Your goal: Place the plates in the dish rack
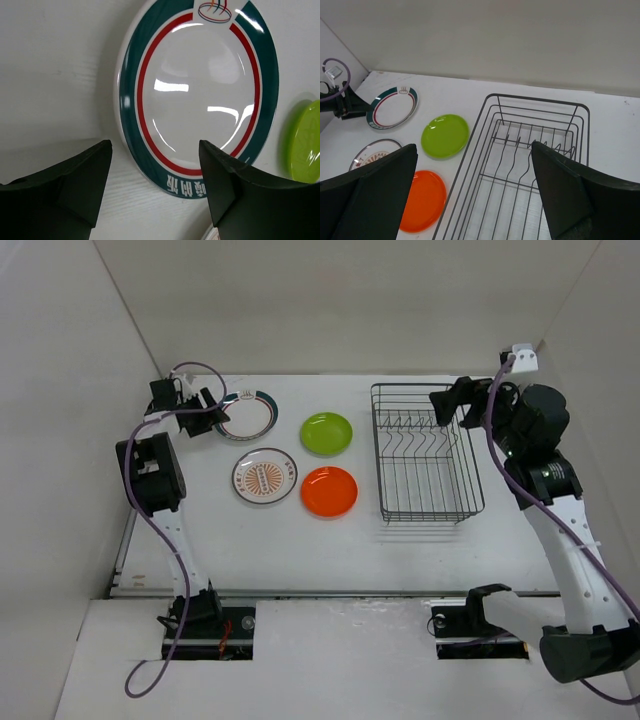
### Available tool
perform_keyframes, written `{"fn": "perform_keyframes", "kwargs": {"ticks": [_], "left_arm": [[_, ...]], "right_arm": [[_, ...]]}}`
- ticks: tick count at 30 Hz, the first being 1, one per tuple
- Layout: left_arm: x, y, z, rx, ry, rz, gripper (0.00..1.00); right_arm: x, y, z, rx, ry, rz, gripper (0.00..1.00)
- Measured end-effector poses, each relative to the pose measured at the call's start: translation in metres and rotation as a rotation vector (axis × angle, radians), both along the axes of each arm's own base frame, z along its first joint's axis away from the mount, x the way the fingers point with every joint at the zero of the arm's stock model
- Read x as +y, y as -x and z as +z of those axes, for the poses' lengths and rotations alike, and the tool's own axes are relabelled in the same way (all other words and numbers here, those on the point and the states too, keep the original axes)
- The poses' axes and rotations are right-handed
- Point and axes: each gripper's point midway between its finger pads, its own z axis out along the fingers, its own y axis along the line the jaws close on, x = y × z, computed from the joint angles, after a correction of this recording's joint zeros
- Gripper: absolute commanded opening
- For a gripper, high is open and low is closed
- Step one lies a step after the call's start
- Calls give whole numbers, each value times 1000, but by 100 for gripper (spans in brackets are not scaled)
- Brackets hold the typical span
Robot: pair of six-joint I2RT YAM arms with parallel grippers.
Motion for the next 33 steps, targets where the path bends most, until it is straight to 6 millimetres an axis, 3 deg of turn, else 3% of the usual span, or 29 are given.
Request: {"fn": "perform_keyframes", "kwargs": {"ticks": [1, 8, 13, 16, 24, 28, 30, 33], "left_arm": [[1, -3, -2, 1, 1, 0, 55], [0, -19, -16, -1, 29, -8, 37], [2, -30, -22, -6, 48, -8, 11], [0, -34, -23, -5, 82, -4, 0], [-2, -36, -22, -10, 145, -10, 0], [-4, -26, -19, -23, 198, -9, 0], [-3, -21, -12, -31, 226, -4, 0], [-2, -22, 14, -76, 259, -2, 0]], "right_arm": [[2, -2, -2, 5, 1, 4, 100], [9, -15, -16, 41, 6, 24, 100], [9, -18, -20, 51, 8, 25, 100], [10, -20, -21, 52, 8, 25, 100], [16, -37, -41, 104, -10, 28, 100], [30, -46, -59, 127, -33, 51, 100], [39, -53, -68, 132, -45, 74, 100], [52, -63, -82, 140, -64, 110, 100]]}}
